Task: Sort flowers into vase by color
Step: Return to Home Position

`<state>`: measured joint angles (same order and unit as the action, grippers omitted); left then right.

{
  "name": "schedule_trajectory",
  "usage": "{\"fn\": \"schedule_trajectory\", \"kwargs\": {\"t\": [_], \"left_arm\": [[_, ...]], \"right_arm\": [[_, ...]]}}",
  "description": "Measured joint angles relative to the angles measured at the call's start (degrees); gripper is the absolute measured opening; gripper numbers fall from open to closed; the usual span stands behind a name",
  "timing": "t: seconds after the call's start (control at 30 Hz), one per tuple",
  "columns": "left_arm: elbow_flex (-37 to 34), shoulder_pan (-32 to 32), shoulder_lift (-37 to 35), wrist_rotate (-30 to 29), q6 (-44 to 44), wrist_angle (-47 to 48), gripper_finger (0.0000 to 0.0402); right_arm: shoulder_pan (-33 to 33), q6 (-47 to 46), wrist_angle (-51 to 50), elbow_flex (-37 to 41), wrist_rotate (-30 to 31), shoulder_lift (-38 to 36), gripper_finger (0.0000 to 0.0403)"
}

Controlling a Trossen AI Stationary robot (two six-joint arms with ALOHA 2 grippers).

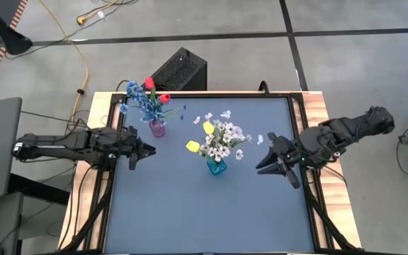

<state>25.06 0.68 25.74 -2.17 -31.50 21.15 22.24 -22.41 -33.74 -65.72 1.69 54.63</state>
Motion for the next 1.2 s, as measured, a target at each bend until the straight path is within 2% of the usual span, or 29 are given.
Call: {"fn": "schedule_trajectory", "kwargs": {"t": [0.33, 0.6, 0.83, 1.2], "left_arm": [[0.0, -0.1, 3.9, -2.5, 1.1, -5.7, 0.0084], [0.0, 0.4, 3.8, -5.9, 6.5, -5.7, 0.0084], [0.0, 5.2, 3.8, -6.0, 10.0, -5.1, 0.0084], [0.0, 14.4, 3.8, 0.7, 13.1, -5.0, 0.0084]], "right_arm": [[1.3, -2.9, 17.0, 21.4, -0.2, -10.2, 0.0016], [-1.7, -3.0, 16.2, 31.5, -0.2, -17.7, 0.0029], [-9.5, 2.5, 16.0, 37.8, -0.9, -26.6, 0.0017], [-26.8, 6.3, 16.8, 47.1, -12.0, -34.7, 0.0017]]}}
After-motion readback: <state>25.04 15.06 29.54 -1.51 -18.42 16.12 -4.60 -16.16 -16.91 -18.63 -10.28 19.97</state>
